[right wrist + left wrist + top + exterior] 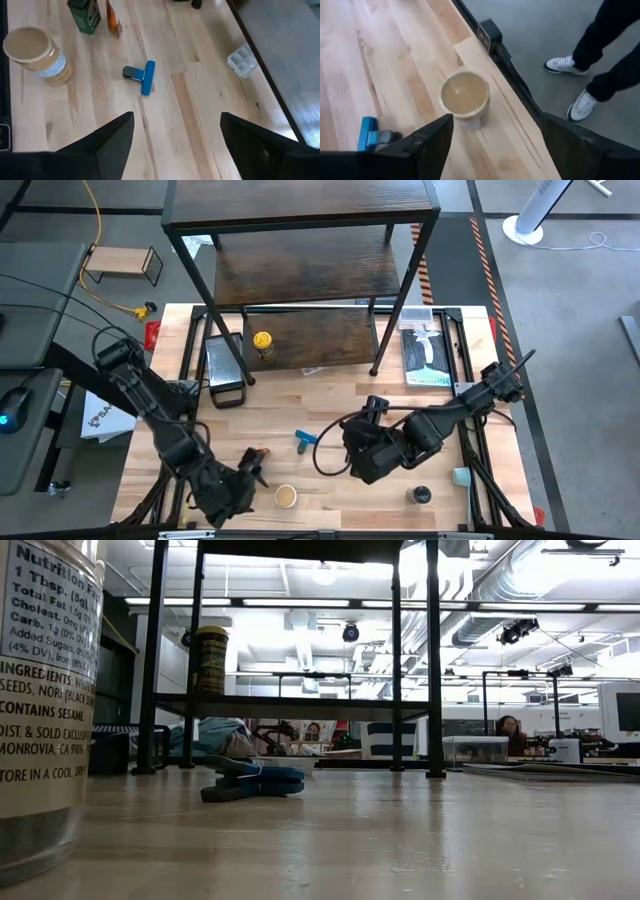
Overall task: Shelf spices
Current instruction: Put the green seasoning can on the shelf
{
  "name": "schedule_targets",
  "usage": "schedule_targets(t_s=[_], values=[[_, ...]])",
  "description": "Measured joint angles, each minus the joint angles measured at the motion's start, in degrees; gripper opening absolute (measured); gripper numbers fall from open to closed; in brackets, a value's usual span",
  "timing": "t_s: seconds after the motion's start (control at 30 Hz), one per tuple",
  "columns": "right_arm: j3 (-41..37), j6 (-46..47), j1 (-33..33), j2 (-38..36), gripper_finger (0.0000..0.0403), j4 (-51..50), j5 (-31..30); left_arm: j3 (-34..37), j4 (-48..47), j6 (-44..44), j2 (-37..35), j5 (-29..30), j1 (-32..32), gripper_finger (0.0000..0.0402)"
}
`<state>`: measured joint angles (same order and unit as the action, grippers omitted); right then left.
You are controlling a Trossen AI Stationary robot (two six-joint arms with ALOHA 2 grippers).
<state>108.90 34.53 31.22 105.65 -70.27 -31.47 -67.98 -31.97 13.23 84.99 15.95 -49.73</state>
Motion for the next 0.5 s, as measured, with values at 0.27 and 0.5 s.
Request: schedule_targets(t_s=[0.27,0.5], values=[[0.0,-0.1,0.0,0.0,0.0291,0.6,0.1,-0.9,-1.9,0.2,-0.5,-0.4,0.7,0.0292],[0.0,-0.1,-0.1,0.0,0.0291,0.9,0.0,0.3,-13.6,5.1,-0.3,-1.9,0.5,0.0292]])
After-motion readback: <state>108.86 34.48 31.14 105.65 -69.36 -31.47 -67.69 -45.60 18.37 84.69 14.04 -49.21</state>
